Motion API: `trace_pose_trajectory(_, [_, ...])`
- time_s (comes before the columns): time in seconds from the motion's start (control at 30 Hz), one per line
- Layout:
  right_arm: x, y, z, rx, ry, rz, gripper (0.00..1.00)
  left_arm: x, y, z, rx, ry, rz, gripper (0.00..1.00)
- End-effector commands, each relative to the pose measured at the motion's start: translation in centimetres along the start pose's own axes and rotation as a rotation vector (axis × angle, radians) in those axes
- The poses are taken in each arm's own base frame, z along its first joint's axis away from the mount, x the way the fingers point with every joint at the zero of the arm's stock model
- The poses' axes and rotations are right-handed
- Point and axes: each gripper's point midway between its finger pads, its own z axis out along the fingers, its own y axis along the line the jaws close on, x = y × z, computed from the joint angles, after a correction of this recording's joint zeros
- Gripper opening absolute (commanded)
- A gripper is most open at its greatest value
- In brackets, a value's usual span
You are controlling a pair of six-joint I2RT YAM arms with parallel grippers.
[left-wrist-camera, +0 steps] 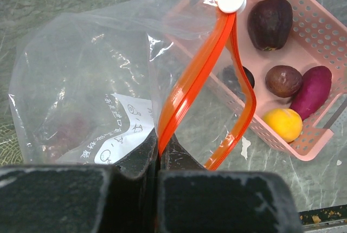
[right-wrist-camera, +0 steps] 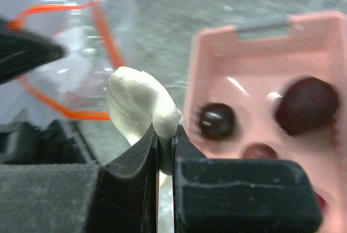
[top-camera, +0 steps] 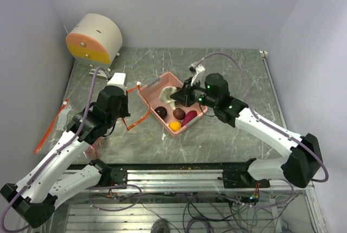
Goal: Place the food in the zip-top bag and seal the zipper
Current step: Pick up the fake vegetable from the bin, then place the fake vegetable in the zipper food storage bag, then pick up the fake fruit from the bin.
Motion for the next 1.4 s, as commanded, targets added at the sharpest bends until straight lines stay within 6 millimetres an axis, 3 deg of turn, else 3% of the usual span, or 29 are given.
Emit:
trace_pose_trajectory(0.0, [-0.6, 7.8, 0.7, -0.332, -0.051, -0.022, 0.0, -0.8, -0.7, 0.1, 0.039, -0.033, -0.026, 0.07])
trace_pose_trajectory(0.2, [-0.9, 12.6, 4.3, -0.399, -0.058, -0.036, 0.0, -0.9, -1.3, -0.1, 0.068, -0.035, -0.037, 0.07])
trace_pose_trajectory(0.33, [-0.5, 12.5, 6.7, -0.337, -0.068, 0.005, 0.0, -1.0, -1.4, -0.3, 0.08, -0.04, -0.04, 0.07])
trace_pose_trajectory(0.47, [0.5, 10.5, 9.6, -0.187, -0.038, 0.045, 0.0, -1.1, -1.4, -0.5, 0.086, -0.039, -0.041, 0.07])
trace_pose_trajectory(0.6, [1.7, 8.3, 11.0, -0.037, -0.031, 0.046, 0.38, -1.2, -1.5, -0.7, 0.096, -0.047, -0.044, 0.07])
trace_pose_trajectory(0.7, [2.0, 7.9, 11.2, 0.005, -0.022, 0.022, 0.52, -1.2, -1.6, -0.6, 0.098, -0.046, -0.042, 0.07])
trace_pose_trajectory(0.87, [0.7, 9.7, 9.4, -0.046, -0.067, -0.028, 0.75, -1.1, -1.8, -0.3, 0.103, -0.042, -0.041, 0.07])
trace_pose_trajectory(1.03, [-0.8, 9.9, 5.3, -0.036, -0.119, -0.057, 0.76, -0.8, -1.6, -0.1, 0.09, -0.039, -0.036, 0.07])
trace_pose_trajectory(1.17, [-1.0, 6.8, 2.9, 0.125, -0.114, -0.063, 0.79, -0.9, -1.5, -0.2, 0.085, -0.041, -0.036, 0.07])
trace_pose_trajectory(1.27, [-0.1, 2.3, 1.5, 0.317, -0.066, -0.04, 0.85, -1.1, -1.4, -0.4, 0.086, -0.046, -0.037, 0.07])
trace_pose_trajectory(1.37, [2.1, -2.3, 0.7, 0.431, 0.033, 0.012, 0.88, -1.3, -1.3, -0.8, 0.085, -0.054, -0.037, 0.07])
